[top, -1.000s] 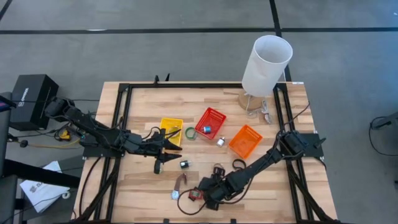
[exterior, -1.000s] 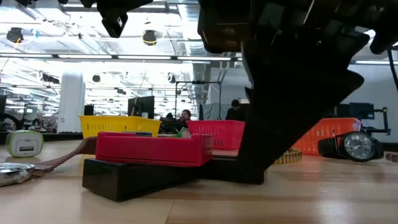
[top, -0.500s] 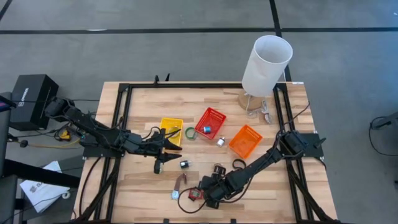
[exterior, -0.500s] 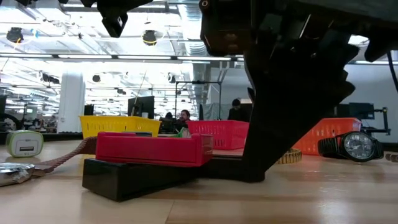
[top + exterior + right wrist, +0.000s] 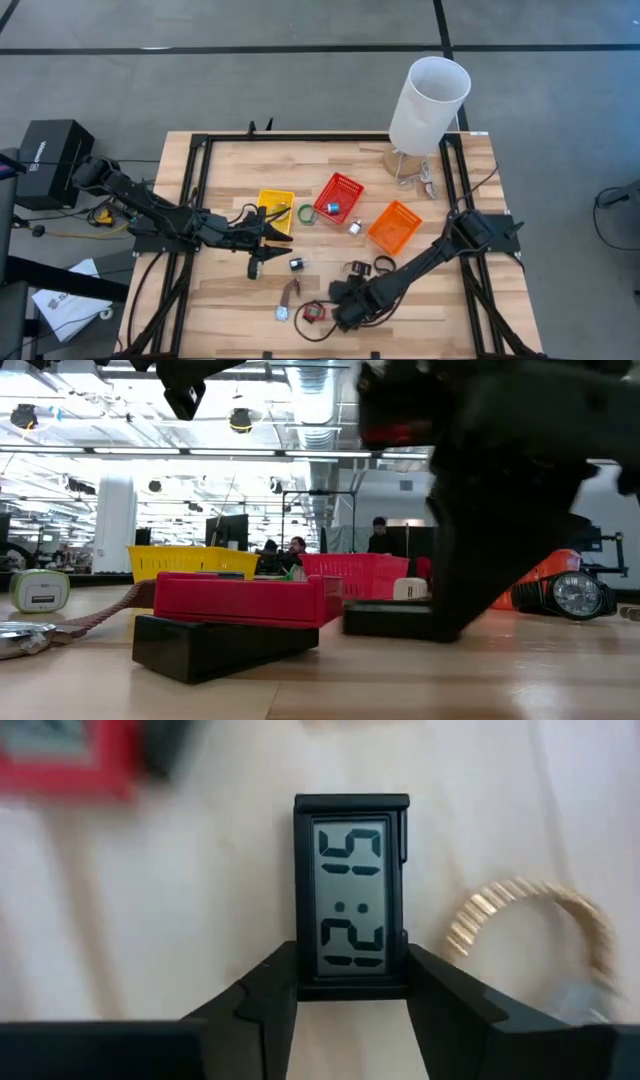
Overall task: Pick & Place Office items
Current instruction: Put the right black digital clock into the orange bin
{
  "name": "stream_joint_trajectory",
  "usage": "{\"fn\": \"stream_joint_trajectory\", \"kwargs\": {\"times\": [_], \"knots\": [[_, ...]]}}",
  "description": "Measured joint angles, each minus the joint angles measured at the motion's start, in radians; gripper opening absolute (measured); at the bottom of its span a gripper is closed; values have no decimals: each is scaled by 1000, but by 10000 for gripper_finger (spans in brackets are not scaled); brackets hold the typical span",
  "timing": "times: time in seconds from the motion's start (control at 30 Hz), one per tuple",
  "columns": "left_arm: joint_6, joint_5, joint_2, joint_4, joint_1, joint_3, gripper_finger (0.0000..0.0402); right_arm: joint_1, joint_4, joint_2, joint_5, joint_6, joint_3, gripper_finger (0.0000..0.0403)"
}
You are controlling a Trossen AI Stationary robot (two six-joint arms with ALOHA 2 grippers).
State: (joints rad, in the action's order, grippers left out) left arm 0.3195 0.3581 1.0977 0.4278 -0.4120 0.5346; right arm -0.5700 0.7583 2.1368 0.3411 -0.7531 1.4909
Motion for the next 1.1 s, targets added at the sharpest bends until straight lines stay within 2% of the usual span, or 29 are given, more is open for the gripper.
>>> {"fn": "stream_joint_trajectory", "kwargs": {"times": [0.17, 0.4, 0.5, 0.8, 0.93, 1.1], "knots": [[0, 0, 0, 0, 0, 0, 135, 1, 169, -85, 32, -31, -3, 143], [0, 0, 0, 1, 0, 0, 135, -24, 584, -275, 212, -224, -2, 154], [0, 0, 0, 2, 0, 0, 135, -27, 656, -351, 248, -297, -39, 149], [0, 0, 0, 1, 0, 0, 135, 52, 521, -568, 214, -303, -347, 153], [0, 0, 0, 2, 0, 0, 135, 126, 357, -659, 189, -214, -499, 151], [0, 12, 0, 3, 0, 0, 135, 240, 149, -734, 106, -61, -657, 154]]}}
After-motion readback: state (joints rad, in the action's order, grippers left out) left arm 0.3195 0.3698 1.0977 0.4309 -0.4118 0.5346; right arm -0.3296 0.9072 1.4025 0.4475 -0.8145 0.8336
